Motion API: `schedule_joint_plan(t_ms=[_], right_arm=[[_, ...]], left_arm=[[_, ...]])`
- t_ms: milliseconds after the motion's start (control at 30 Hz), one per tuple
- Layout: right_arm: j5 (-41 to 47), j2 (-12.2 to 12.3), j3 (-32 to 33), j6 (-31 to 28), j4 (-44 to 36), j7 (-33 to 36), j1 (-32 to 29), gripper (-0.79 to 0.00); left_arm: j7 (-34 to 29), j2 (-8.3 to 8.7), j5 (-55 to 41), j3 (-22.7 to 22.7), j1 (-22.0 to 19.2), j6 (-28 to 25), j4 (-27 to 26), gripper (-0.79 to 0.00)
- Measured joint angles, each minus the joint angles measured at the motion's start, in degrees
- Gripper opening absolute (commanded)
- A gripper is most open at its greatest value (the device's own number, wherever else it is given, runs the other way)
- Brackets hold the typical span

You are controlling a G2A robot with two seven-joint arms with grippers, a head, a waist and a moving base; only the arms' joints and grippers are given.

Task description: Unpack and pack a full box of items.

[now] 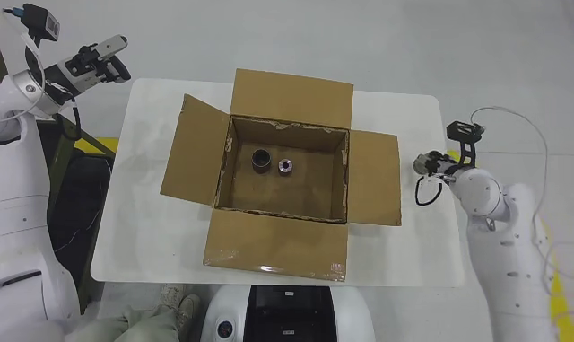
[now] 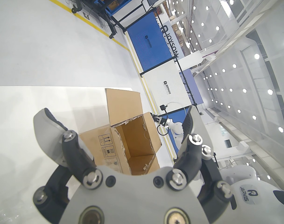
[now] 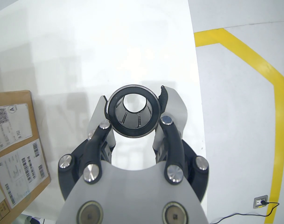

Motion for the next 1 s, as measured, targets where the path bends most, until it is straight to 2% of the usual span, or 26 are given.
schedule_joint_plan(t_ms=[233, 400, 500, 533, 600, 633, 667, 833, 1000], right_arm=[[-0.84, -0.15, -1.53, 1.47, 3.54, -1.57, 1.18, -0.785], [-1.15, -0.27, -2.37, 2.51, 5.16, -2.35, 1.87, -0.711], [-1.13, -0.33, -2.85, 2.79, 5.96, -2.82, 2.31, -0.582], [-1.15, -0.36, -3.03, 2.88, 6.2, -2.91, 2.43, -0.502], [-1.08, -0.39, -3.25, 2.97, 6.45, -2.95, 2.59, -0.274], [-0.93, -0.4, -3.36, 2.95, 6.53, -2.9, 2.64, -0.206], [-0.93, -0.4, -3.44, 2.89, 6.55, -2.87, 2.66, -0.182], [-1.1, -0.36, -3.66, 2.8, 6.6, -2.71, 2.71, -0.194], [-0.7, -0.27, -3.26, 2.77, 5.38, -2.63, 2.39, -0.163]], left_arm=[[0.0, 0.0, 0.0, 0.0, 0.0, 0.0, 0.0, 0.0], [0.0, 0.0, 0.0, 0.0, 0.0, 0.0, 0.0, 0.0], [0.0, 0.0, 0.0, 0.0, 0.0, 0.0, 0.0, 0.0], [0.0, 0.0, 0.0, 0.0, 0.0, 0.0, 0.0, 0.0], [0.0, 0.0, 0.0, 0.0, 0.0, 0.0, 0.0, 0.0], [0.0, 0.0, 0.0, 0.0, 0.0, 0.0, 0.0, 0.0], [0.0, 0.0, 0.0, 0.0, 0.0, 0.0, 0.0, 0.0], [0.0, 0.0, 0.0, 0.0, 0.0, 0.0, 0.0, 0.0], [0.0, 0.0, 0.0, 0.0, 0.0, 0.0, 0.0, 0.0]])
